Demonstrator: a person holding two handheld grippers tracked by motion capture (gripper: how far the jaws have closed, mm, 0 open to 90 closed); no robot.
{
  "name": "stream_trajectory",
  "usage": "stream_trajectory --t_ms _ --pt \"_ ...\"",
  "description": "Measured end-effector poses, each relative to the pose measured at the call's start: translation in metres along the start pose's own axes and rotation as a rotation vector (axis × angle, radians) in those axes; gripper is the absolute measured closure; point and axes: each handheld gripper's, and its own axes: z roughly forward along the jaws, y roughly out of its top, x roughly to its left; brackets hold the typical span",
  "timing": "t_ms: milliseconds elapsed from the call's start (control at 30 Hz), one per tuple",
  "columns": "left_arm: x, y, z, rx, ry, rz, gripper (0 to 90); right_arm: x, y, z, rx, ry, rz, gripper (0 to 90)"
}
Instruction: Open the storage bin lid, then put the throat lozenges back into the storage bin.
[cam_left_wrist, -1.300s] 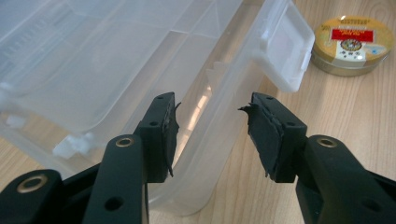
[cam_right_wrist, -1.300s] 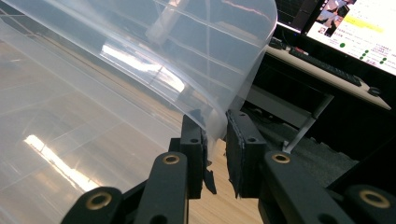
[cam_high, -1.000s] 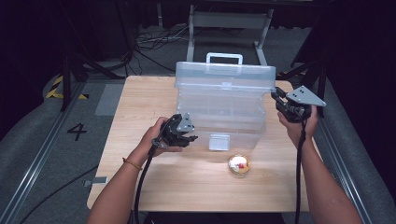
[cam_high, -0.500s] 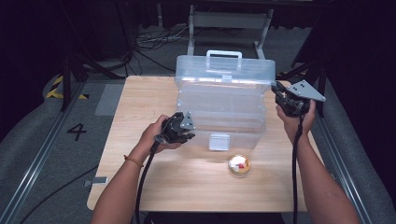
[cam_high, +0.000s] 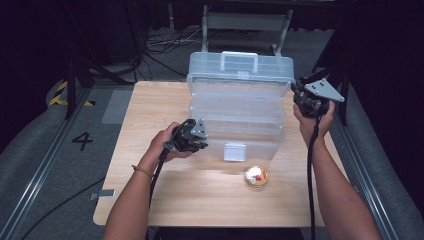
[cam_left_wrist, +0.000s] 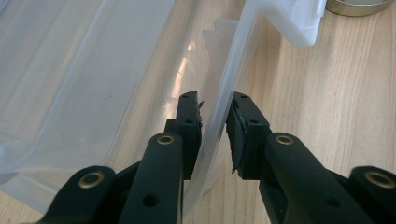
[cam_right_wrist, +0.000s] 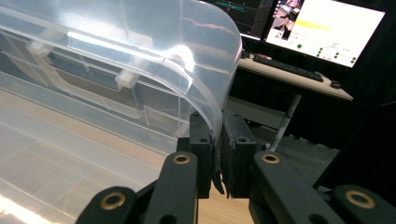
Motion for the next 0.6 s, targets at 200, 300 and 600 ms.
stream_trajectory --t_ms 200,300,600 --pt "0.002 -0.002 0.000 -0.021 -0.013 -0.002 76.3 -0.002 0.003 0.007 0.003 -0.016 -0.020 85.5" --pt "0.002 -0.002 0.000 -0.028 -0.012 -0.008 76.3 -0.003 0.005 0.011 0.007 -0.018 -0.022 85.7" --pt "0.003 -0.003 0.000 -0.029 -0.022 0.000 76.7 -0.008 0.012 0.020 0.021 -0.005 -0.012 85.9"
